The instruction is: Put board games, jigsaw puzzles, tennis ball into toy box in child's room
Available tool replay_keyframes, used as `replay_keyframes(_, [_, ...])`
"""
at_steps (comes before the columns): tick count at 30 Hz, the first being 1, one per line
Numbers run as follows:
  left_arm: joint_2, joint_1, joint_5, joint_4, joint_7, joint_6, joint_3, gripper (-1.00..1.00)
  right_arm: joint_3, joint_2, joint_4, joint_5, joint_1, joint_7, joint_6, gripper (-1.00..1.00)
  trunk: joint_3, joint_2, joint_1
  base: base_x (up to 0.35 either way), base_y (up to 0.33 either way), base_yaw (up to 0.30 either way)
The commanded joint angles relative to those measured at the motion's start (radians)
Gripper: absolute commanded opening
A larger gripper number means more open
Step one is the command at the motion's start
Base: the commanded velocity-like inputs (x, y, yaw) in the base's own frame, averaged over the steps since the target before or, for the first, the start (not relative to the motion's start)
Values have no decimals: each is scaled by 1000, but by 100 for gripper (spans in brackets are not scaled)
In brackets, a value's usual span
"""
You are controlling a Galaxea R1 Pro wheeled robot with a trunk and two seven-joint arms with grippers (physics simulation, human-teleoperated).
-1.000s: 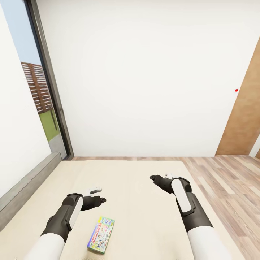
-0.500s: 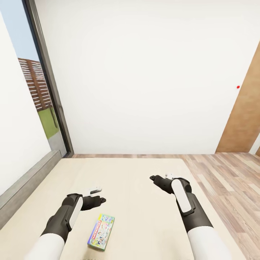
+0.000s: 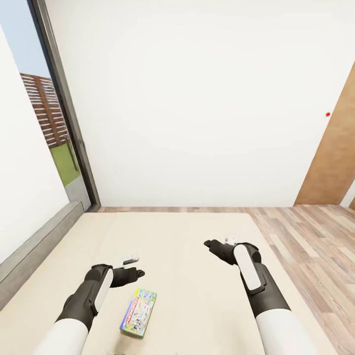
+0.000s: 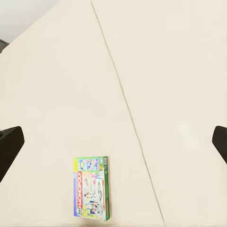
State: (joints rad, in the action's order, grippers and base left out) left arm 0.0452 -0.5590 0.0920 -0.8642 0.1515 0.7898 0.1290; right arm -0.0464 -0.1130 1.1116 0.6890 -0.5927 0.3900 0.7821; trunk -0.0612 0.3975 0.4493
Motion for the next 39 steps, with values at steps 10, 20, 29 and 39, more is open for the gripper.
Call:
replay_keyframes(10, [1,-1,6,-1,0,6,4,100,2,-3,67,8,1,10,57,100,-19,3,1,0,0,0])
replay_keyframes(20, [2,-1,6,-1,0,1,4,100,-1,-4,381,7,117,9,173,100,-35,3,1,0,0,0])
replay_keyframes(29, [1,-1,6,-1,0,0,3,100,-2,-3,453,8,153,5,208,100,-50,3,1,0,0,0])
replay_keyframes(39, [1,-1,6,-1,0,-3,3,100,-2,-2,460,18,157,3,214,100,-67,3,1,0,0,0])
